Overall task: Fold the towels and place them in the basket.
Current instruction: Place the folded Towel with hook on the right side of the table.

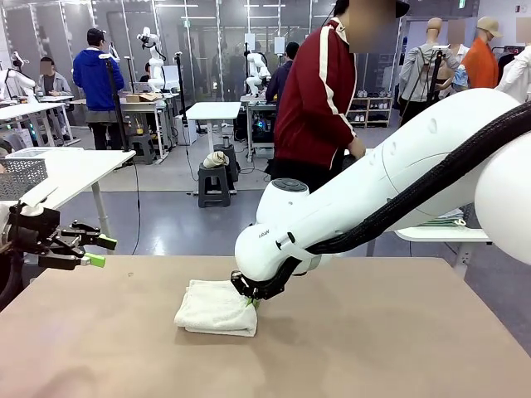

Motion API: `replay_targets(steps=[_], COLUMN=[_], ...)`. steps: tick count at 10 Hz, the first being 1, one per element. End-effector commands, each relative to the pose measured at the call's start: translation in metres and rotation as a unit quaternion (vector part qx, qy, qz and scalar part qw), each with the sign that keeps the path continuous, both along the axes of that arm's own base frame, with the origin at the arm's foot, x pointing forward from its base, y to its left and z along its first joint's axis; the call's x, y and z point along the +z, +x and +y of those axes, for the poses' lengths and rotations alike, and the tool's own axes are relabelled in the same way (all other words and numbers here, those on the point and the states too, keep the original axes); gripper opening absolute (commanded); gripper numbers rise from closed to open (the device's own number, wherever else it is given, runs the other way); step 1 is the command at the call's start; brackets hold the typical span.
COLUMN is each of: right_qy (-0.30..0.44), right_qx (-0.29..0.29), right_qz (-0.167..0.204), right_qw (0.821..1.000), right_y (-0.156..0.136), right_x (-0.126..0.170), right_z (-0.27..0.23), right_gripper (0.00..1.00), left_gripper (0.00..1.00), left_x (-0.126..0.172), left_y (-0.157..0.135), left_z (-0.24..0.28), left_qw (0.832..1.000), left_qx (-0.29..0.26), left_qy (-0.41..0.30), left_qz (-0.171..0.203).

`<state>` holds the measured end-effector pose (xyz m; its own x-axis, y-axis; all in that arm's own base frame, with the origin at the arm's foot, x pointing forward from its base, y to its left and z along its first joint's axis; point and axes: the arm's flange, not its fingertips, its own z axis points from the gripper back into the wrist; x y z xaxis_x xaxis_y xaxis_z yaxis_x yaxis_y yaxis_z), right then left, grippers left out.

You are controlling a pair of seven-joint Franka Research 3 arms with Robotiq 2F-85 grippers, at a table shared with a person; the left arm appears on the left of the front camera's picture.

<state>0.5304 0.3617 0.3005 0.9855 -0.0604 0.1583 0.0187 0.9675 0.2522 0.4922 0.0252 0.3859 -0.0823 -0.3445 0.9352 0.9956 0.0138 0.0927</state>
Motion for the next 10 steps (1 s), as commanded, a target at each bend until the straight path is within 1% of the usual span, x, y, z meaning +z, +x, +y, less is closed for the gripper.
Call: replay_targets(steps=[1, 2, 3, 5, 7, 10], right_qy=[0.0, -0.01, -0.02, -0.018, -0.033, -0.042], right_qx=[0.0, 0.02, 0.024, 0.039, 0.017, -0.014], right_qz=[0.0, -0.006, -0.023, -0.021, -0.031, -0.057], right_qw=[1.0, 1.0, 0.999, 0.999, 0.999, 0.997], right_y=[0.0, -0.003, -0.005, -0.004, 0.006, 0.036], right_x=[0.0, 0.004, 0.013, 0.028, 0.031, 0.032], right_z=[0.0, -0.014, -0.031, -0.079, -0.132, -0.225], right_gripper=[0.04, 0.04, 0.04, 0.04, 0.04, 0.04], left_gripper=[0.64, 0.64, 0.64, 0.64, 0.64, 0.64], left_x=[0.001, 0.001, 0.001, 0.001, 0.001, 0.001], left_y=[-0.002, -0.002, -0.002, -0.002, -0.002, -0.002], left_z=[0.0, 0.0, 0.0, 0.0, 0.0, 0.0], left_qw=[1.0, 1.0, 1.0, 1.0, 1.0, 1.0], left_qx=[0.0, 0.0, 0.0, 0.0, 0.0, 0.0], left_qy=[-0.001, -0.001, -0.001, -0.001, -0.001, -0.001], left_qz=[-0.001, -0.001, -0.001, -0.001, -0.001, -0.001])
